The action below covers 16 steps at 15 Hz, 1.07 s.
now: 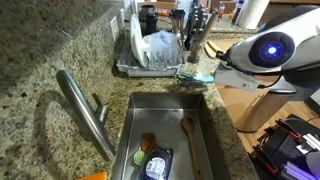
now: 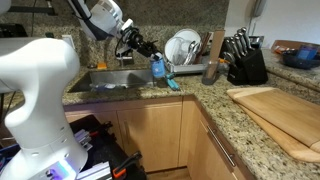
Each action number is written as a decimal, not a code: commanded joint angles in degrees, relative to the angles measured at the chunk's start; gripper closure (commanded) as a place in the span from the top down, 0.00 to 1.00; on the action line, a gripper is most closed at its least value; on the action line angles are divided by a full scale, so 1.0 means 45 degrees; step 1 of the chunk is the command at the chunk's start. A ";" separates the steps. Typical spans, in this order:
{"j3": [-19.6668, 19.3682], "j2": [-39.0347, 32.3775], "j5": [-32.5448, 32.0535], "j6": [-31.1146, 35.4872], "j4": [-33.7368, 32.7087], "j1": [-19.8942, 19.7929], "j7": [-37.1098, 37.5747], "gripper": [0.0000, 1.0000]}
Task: Pick up the soap bottle and place it on the kitchen counter
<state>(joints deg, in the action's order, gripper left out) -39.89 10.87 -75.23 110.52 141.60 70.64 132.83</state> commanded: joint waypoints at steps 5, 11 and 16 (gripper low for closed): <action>0.1790 0.3402 -0.3735 0.0367 0.2623 -0.7299 0.2697 0.43; 0.3096 0.3236 -0.5128 0.2892 0.2317 -1.2400 0.3209 0.68; 0.4364 0.2923 -0.4694 0.2894 0.2341 -1.2997 0.3234 0.68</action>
<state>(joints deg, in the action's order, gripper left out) -26.70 25.51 -97.84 120.53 152.26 19.32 147.15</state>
